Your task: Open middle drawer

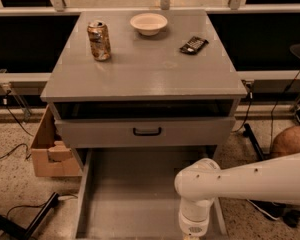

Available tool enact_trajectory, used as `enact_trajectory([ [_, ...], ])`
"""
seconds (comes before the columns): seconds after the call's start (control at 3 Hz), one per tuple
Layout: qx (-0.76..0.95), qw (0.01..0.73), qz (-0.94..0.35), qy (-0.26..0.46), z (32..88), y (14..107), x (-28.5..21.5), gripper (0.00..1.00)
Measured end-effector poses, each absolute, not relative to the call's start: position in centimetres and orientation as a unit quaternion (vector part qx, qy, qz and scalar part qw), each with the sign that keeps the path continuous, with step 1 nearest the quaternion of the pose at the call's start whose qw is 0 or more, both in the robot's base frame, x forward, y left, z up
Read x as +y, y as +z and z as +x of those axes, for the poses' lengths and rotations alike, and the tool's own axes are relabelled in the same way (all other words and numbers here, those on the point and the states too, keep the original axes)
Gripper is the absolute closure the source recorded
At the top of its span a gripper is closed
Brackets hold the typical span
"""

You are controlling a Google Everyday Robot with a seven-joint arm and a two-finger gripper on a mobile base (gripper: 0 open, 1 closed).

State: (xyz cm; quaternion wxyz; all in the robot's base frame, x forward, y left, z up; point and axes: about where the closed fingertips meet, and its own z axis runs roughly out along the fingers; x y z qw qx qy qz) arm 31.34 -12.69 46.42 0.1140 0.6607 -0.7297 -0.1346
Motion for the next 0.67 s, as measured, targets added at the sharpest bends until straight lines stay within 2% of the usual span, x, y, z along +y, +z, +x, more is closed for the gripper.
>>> enact_trajectory([
  [0.33, -0.73, 0.114, 0.661, -0.135, 31.33, 46.41, -12.69, 0.57],
  [0.67, -0.729, 0.115, 0.661, -0.135, 31.23, 46.36, -12.72, 0.35],
])
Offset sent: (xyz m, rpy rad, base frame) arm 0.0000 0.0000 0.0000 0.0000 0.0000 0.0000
